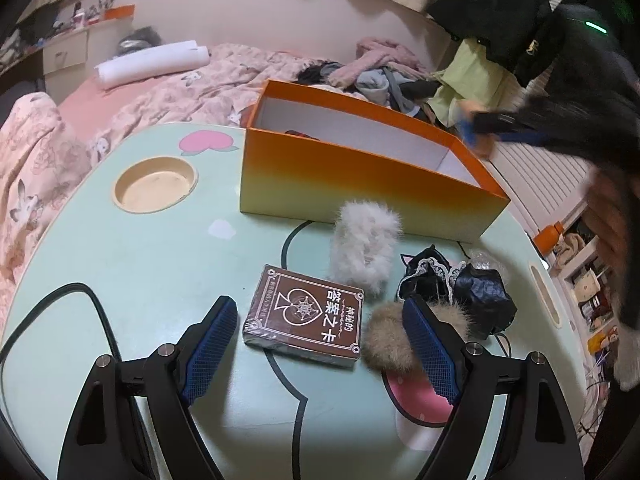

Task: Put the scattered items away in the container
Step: 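Grasp the tan plush ball in the box with the right gripper, set it down, then grasp the cartoon keychain figure in the box with the left gripper, set it down, then grasp the red-black patterned block in the box with the right gripper, set it down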

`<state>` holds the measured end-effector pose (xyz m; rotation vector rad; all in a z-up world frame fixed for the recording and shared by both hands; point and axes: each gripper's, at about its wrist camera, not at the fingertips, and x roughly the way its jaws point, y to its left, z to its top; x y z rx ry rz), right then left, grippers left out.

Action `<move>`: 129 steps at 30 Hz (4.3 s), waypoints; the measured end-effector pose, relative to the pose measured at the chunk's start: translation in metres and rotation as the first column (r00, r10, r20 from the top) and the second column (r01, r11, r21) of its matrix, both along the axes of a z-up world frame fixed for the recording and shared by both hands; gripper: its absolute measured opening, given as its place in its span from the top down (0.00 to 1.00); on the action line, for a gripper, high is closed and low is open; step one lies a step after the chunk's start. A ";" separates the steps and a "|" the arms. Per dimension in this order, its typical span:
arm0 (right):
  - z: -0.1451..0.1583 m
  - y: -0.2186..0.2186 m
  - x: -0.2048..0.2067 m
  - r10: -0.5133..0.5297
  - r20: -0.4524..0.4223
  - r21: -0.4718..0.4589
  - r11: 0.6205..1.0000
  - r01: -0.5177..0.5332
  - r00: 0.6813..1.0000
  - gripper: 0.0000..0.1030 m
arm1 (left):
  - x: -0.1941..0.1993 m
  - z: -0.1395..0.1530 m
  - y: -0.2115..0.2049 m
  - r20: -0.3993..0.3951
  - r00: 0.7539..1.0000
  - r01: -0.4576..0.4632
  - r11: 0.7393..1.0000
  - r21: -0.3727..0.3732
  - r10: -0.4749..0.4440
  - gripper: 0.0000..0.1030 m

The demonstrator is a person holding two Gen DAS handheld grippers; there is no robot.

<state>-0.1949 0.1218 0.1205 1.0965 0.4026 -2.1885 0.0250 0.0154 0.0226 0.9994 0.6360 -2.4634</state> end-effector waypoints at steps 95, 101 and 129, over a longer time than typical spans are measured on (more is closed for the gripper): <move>-0.061 0.083 0.078 -0.002 0.234 -0.300 0.951 0.075 0.972 0.45 | 0.039 0.021 0.032 0.071 0.995 0.080 0.972 -0.223 -0.066 0.28; -0.036 0.062 0.066 0.029 0.235 -0.331 0.942 0.052 0.972 0.45 | 0.026 0.002 0.035 0.149 0.985 0.117 0.974 -0.194 -0.089 0.22; -0.097 -0.147 -0.053 -0.138 0.497 0.020 0.989 0.148 0.857 0.41 | 0.026 -0.006 0.043 0.168 0.982 0.122 0.968 -0.219 -0.086 0.11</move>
